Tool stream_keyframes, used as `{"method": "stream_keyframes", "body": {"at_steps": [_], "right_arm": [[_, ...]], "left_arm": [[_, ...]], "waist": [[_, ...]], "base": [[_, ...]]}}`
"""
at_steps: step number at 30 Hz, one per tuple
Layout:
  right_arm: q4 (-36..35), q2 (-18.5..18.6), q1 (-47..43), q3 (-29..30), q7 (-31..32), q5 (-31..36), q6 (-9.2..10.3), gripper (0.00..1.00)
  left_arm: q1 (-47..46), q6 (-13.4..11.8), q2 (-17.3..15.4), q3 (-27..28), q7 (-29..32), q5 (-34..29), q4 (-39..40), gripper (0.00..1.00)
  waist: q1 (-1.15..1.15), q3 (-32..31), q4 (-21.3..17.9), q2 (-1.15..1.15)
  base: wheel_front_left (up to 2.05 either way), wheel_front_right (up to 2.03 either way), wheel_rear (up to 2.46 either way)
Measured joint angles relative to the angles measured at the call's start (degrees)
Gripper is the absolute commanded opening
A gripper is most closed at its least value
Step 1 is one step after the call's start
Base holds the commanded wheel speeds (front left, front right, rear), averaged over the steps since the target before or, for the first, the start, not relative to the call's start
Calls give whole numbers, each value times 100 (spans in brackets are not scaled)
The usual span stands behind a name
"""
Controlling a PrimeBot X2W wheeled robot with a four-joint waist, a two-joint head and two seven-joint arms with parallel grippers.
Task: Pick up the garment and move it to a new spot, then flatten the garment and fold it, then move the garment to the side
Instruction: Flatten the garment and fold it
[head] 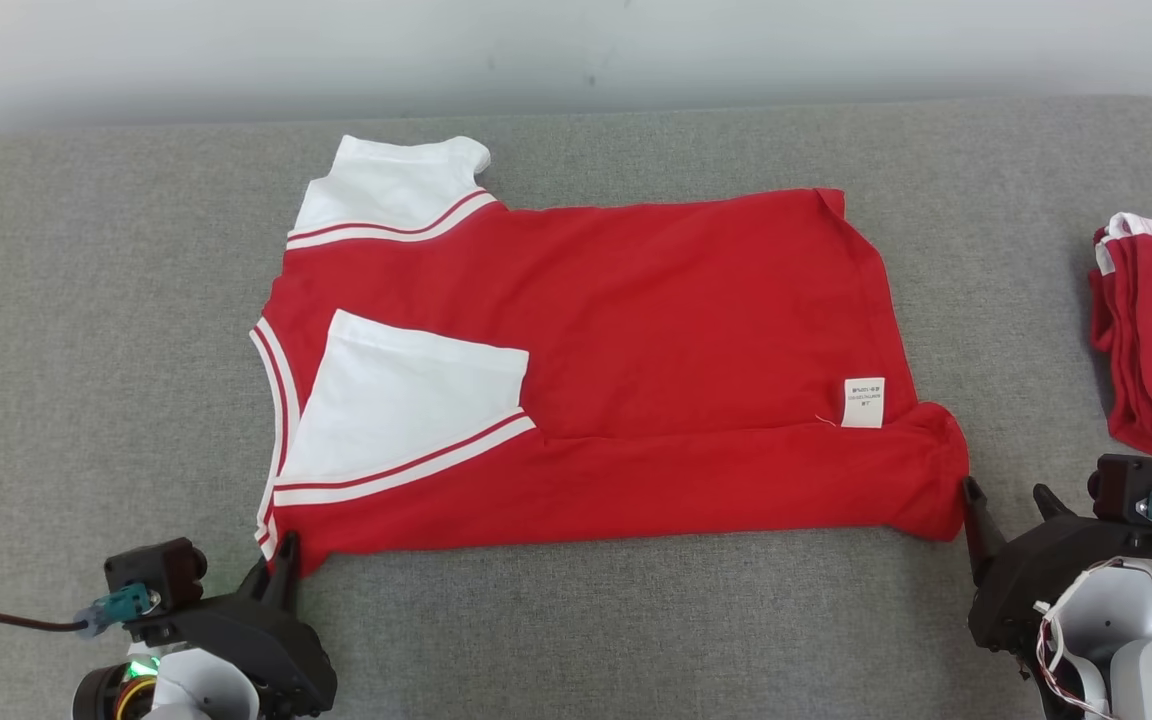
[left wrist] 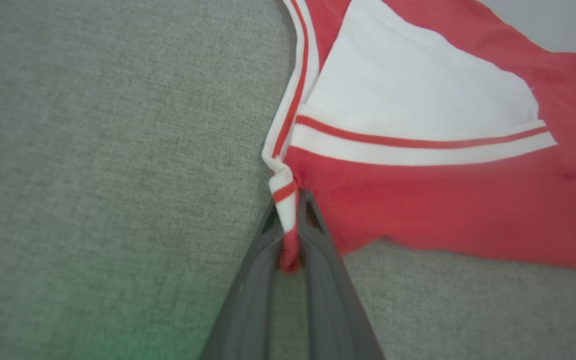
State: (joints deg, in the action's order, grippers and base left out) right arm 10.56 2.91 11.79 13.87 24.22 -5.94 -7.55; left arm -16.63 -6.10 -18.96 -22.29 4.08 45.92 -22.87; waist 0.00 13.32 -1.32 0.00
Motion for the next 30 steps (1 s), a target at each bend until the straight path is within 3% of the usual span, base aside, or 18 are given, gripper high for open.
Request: {"method": "stream_keyframes", "body": {"at_steps": [27,28,30], "right_arm": [[558,26,280,-832,716,-394,18,100],[594,25,325,-849,754,-407,19,85],[661,27,373,-868,791,-425,19,38]], "left_arm": [[-8,8,53,-32,-142,56,-87,0],[-12,11,55,-41,-147,56,-92,0],[-26,25,63,-58,-156,55,-112,0]], "waist": [[0,-11,65,0],[0,-13,74,0],[0,-19,94,0]], "base": [[0,0,0],[0,0,0],[0,0,0]]}}
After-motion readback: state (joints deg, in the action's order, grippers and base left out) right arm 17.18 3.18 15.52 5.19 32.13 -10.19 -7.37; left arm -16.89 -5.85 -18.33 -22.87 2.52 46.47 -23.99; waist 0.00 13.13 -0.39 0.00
